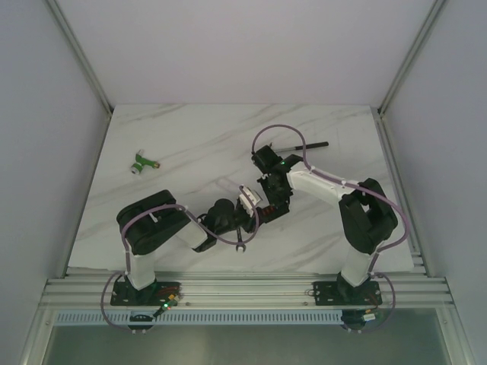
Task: Snap on the fuse box
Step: Adjust the fuse in the fuse box base.
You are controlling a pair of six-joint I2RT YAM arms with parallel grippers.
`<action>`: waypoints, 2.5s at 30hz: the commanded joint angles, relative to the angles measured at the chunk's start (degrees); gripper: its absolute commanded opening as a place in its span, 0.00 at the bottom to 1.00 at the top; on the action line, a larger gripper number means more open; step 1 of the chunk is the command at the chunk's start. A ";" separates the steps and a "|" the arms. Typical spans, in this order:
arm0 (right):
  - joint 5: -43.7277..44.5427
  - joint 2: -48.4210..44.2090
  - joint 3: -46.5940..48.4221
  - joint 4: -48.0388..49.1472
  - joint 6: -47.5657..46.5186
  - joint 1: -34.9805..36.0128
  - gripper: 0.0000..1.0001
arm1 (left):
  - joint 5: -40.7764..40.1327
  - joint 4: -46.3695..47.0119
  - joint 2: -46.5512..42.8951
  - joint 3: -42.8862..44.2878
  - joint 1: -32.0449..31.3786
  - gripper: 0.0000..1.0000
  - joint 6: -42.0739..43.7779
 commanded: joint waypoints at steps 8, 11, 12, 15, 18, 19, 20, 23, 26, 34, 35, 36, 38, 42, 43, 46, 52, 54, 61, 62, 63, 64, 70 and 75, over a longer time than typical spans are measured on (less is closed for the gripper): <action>-1.44 4.08 2.10 -4.00 -1.01 -3.01 0.00 | -0.99 -4.11 0.97 0.33 -1.08 0.12 2.14; -1.47 5.46 0.57 -2.22 -1.39 -3.00 0.00 | -1.05 -4.17 0.96 0.41 -1.08 0.12 2.14; -1.42 5.88 0.03 -1.83 -1.41 -2.99 0.00 | -1.13 -4.15 1.04 0.48 -1.10 0.12 2.14; -1.35 7.67 -0.53 -1.10 -1.39 -3.01 0.00 | -1.04 -4.13 1.18 0.51 -1.14 0.12 2.09; -1.33 9.48 -1.02 -0.03 -1.42 -2.83 0.00 | -1.00 -4.13 1.22 0.52 -1.09 0.12 2.05; -1.33 9.98 -1.55 0.72 -1.53 -2.83 0.00 | -1.05 -4.08 1.24 0.50 -1.08 0.12 1.96; -1.41 10.64 -2.02 1.39 -1.65 -2.84 0.00 | -1.21 -4.09 1.21 0.50 -1.08 0.12 1.95; -0.40 13.35 -3.06 2.41 -1.76 -2.71 0.00 | -1.18 -4.09 1.32 0.59 -1.08 0.11 1.95; -0.45 15.09 -3.83 4.49 -1.88 -2.41 0.00 | -1.26 -4.00 1.38 0.59 -1.08 0.11 1.88; 1.42 21.48 -2.76 6.64 -1.95 -1.23 0.00 | -1.44 -4.00 1.63 0.74 -1.06 0.11 1.65; 1.71 22.23 -2.73 6.88 -1.87 -0.91 0.00 | -1.55 -4.00 1.64 0.75 -1.12 0.11 1.65; 2.00 23.10 -2.85 7.14 -1.74 -0.62 0.00 | -1.72 -3.98 1.64 0.84 -1.06 0.11 1.57; 2.20 23.91 -3.26 7.64 -1.18 -0.39 0.00 | -2.05 -4.08 1.58 0.69 -1.07 0.11 1.43; 0.21 18.30 -3.99 7.95 -0.66 0.66 0.00 | -2.65 -4.21 1.11 0.48 -1.03 0.11 1.27; -0.40 15.75 -3.92 7.85 -0.44 0.88 0.00 | -2.59 -4.18 0.91 0.40 -1.12 0.11 1.26; -1.22 7.94 -3.46 6.47 0.25 1.03 0.09 | -2.62 -4.26 0.53 0.13 -1.01 0.11 1.22; 0.47 -2.72 -2.14 2.29 1.17 0.97 0.33 | -2.42 -4.51 0.26 0.06 -1.08 0.11 1.23; 0.73 -4.68 -2.55 2.22 1.25 0.93 0.38 | -2.46 -4.68 0.25 0.13 -1.07 0.12 1.26; 1.37 -5.46 -3.51 2.88 1.19 0.00 0.33 | -2.44 -4.61 0.25 0.15 -1.08 0.12 1.26; 0.99 -5.13 -3.59 3.22 1.08 -0.10 0.31 | -2.46 -4.61 0.26 0.15 -1.08 0.12 1.25; 0.74 -4.80 -3.68 3.55 1.05 -0.19 0.28 | -2.48 -4.60 0.32 0.16 -1.08 0.12 1.26; 0.52 -4.38 -3.74 3.75 0.97 -0.32 0.27 | -2.41 -4.67 0.32 0.23 -1.12 0.12 1.19; 0.27 -2.64 -4.51 4.29 1.02 -0.83 0.20 | -2.42 -4.70 0.48 0.32 -1.09 0.12 1.21; 0.62 -1.58 -4.75 4.21 1.04 -1.05 0.15 | -2.41 -4.79 0.59 0.41 -1.08 0.12 1.26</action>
